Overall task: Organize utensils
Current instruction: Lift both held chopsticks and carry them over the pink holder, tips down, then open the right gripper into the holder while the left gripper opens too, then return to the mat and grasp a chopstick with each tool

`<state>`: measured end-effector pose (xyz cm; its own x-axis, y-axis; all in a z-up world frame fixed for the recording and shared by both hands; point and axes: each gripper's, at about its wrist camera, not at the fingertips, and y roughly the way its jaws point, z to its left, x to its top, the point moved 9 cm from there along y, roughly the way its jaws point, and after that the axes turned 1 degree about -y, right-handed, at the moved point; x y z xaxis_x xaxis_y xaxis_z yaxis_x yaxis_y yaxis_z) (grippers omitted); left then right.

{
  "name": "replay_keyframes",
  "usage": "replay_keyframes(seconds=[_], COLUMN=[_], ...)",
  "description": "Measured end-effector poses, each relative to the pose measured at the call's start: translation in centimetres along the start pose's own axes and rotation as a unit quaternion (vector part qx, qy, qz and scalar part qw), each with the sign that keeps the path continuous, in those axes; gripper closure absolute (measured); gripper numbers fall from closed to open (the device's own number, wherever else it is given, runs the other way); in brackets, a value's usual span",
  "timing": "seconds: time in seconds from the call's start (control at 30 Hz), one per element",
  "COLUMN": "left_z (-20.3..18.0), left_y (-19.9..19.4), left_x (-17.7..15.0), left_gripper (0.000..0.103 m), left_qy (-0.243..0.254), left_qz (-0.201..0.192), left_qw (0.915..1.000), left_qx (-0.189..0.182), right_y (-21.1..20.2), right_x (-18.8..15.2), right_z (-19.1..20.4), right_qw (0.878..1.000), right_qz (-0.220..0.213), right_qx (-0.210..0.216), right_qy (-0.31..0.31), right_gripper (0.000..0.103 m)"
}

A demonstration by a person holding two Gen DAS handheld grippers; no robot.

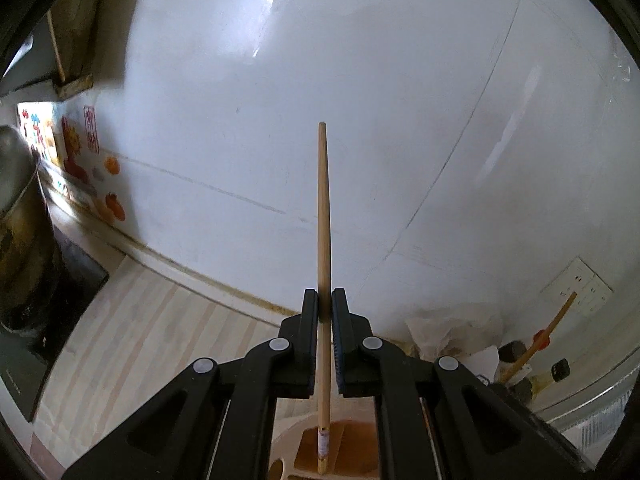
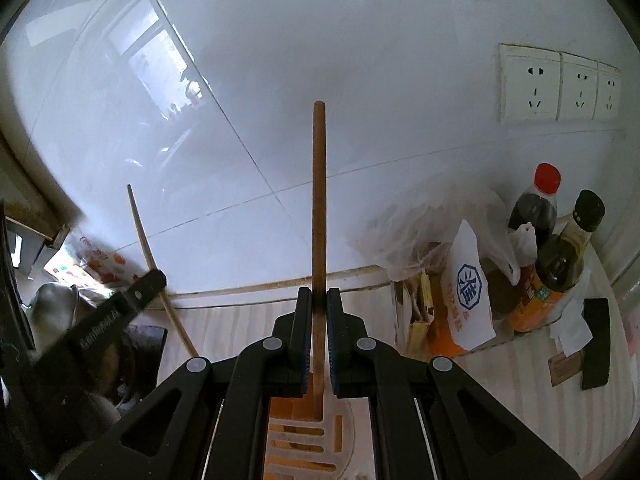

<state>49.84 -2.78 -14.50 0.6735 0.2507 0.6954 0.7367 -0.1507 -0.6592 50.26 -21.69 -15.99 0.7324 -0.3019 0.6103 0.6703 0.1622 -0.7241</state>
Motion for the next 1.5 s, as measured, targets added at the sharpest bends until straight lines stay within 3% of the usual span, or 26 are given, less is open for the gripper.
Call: replay_keyframes(seconds=[0.4, 0.57, 0.73, 0.77, 0.8, 0.83, 0.87, 0.9, 0.97, 1.1, 1.3, 1.4, 1.5], left_z=[0.1, -0.1, -0.2, 0.1, 0.5, 1.0, 1.6, 2.3, 3.3, 5.0, 7.3, 8.5, 10.0], left_y=[1.3, 0.4, -2.4, -3.1, -3.9, -4.5, -5.2, -6.1, -7.3, -8.9, -10.6, -10.3, -8.8], left_x=[-2.2, -3.0, -3.0, -2.9, -2.8, -2.7, -2.7, -2.7, -3.0, -4.3, -7.4, -10.4, -15.0], left_gripper=[0.098, 0.098, 0.092, 0.083, 0.055, 0.041, 0.017, 0.012, 0.012, 0.0, 0.0, 0.0, 0.0], left_qy=[0.045, 0.073, 0.106, 0.108, 0.109, 0.109, 0.104, 0.097, 0.099, 0.102, 0.107, 0.119, 0.125], left_qz=[0.033, 0.044, 0.047, 0.043, 0.04, 0.039, 0.036, 0.027, 0.026, 0.035, 0.045, 0.07, 0.115], left_qw=[0.9984, 0.9963, 0.9931, 0.9931, 0.9929, 0.9927, 0.9928, 0.9934, 0.9926, 0.9909, 0.9878, 0.9834, 0.9771], left_qx=[0.002, -0.005, 0.015, 0.019, 0.025, 0.034, 0.047, 0.055, 0.066, 0.08, 0.104, 0.118, 0.129], right_y=[0.4, 0.6, 1.1, 1.0, 0.7, 0.4, -0.2, -1.2, -2.7, -5.8, -9.5, -10.1, -9.6], right_x=[-0.5, -1.1, -1.8, -1.9, -1.9, -1.8, -1.7, -1.5, -1.3, -1.7, -3.7, -5.9, -9.0], right_z=[0.4, 0.7, 1.2, 1.2, 1.2, 1.1, 0.9, 0.7, 0.3, -0.9, -3.2, -4.7, -6.8], right_qw=[1.0, 1.0, 0.998, 0.997, 0.997, 0.997, 0.997, 0.998, 0.999, 1.0, 1.0, 0.999, 0.999], right_qz=[0.011, 0.023, 0.057, 0.066, 0.069, 0.068, 0.062, 0.051, 0.034, 0.013, -0.029, -0.025, 0.005], right_qx=[-0.003, 0.006, 0.024, 0.027, 0.031, 0.031, 0.028, 0.028, 0.022, 0.008, -0.011, -0.033, -0.052], right_qy=[-0.005, -0.013, -0.021, -0.021, -0.022, -0.023, -0.022, -0.019, -0.017, -0.009, -0.001, 0.004, 0.015], right_gripper=[0.096, 0.096, 0.094, 0.093, 0.086, 0.067, 0.059, 0.048, 0.045, 0.041, 0.011, 0.01, 0.01])
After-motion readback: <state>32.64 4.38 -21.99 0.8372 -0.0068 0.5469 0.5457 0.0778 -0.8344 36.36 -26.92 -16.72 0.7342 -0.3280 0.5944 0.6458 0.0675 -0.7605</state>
